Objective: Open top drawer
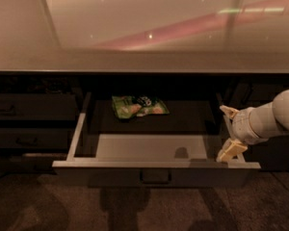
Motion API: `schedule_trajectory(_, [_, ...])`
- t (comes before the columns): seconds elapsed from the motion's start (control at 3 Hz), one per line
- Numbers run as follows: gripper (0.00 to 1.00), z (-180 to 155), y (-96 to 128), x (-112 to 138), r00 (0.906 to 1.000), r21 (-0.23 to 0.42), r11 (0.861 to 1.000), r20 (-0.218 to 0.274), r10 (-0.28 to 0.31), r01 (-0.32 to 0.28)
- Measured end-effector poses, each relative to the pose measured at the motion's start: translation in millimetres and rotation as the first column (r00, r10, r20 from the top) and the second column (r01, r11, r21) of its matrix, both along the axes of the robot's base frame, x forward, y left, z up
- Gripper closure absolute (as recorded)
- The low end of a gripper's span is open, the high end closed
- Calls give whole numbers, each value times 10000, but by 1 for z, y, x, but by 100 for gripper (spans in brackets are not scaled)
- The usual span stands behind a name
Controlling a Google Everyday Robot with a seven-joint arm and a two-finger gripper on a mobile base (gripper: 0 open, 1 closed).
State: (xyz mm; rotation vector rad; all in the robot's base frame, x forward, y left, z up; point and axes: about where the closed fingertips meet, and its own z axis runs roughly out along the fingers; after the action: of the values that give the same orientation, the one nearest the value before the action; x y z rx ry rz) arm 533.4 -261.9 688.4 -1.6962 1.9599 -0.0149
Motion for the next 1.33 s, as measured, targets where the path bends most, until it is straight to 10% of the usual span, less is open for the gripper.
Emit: schedule_trajectory(1.33, [0,4,-6,-16,10000,61,10000,3,-29,29])
